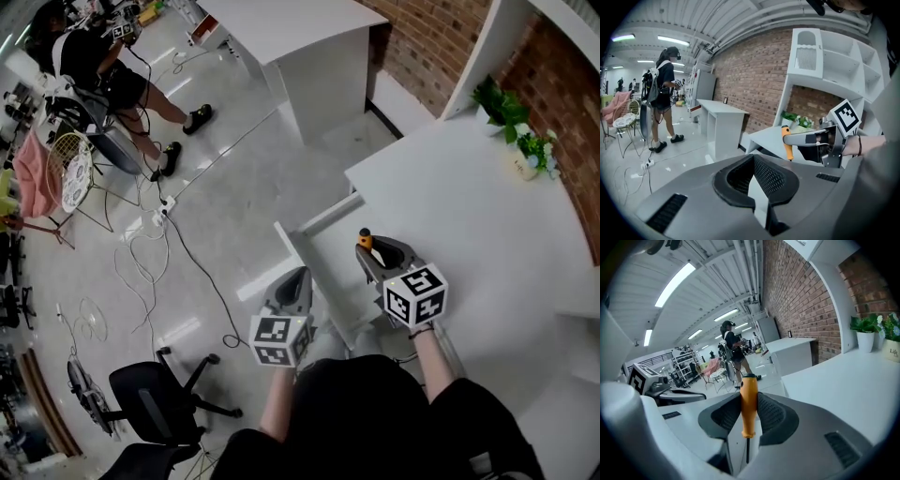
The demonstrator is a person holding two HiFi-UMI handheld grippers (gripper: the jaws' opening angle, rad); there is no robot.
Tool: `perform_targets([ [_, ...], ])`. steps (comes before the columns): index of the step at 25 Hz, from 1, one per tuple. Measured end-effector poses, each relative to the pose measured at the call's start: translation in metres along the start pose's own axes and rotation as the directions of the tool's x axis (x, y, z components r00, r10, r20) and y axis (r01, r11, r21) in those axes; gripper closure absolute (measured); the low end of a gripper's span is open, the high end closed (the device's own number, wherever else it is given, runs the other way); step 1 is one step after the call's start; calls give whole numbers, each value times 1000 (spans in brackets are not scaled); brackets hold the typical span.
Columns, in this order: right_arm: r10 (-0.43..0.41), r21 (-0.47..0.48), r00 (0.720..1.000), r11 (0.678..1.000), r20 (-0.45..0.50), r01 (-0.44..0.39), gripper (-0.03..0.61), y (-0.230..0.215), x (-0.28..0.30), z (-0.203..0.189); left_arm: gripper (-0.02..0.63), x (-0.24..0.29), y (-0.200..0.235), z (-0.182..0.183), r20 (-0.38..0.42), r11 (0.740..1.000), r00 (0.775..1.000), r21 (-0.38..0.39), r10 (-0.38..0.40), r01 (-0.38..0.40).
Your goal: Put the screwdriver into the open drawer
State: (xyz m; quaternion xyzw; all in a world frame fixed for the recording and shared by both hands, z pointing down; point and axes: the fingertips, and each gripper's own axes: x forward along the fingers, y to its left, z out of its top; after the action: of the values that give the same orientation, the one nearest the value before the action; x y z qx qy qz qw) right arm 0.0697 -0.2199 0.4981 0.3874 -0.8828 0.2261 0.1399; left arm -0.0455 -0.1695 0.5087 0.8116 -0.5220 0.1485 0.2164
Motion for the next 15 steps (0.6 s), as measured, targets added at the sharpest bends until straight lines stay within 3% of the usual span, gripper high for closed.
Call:
perform_targets([
  [8,4,-3,990,1000,-140,-4,469,-8,46,-53,606,24,4,-25,-63,1000,998,-6,-27,27],
  [15,4,23,958,1000,-287,2,469,-23,78,-107,605,37,5,-41,-97,998,994,-35,-55,52],
])
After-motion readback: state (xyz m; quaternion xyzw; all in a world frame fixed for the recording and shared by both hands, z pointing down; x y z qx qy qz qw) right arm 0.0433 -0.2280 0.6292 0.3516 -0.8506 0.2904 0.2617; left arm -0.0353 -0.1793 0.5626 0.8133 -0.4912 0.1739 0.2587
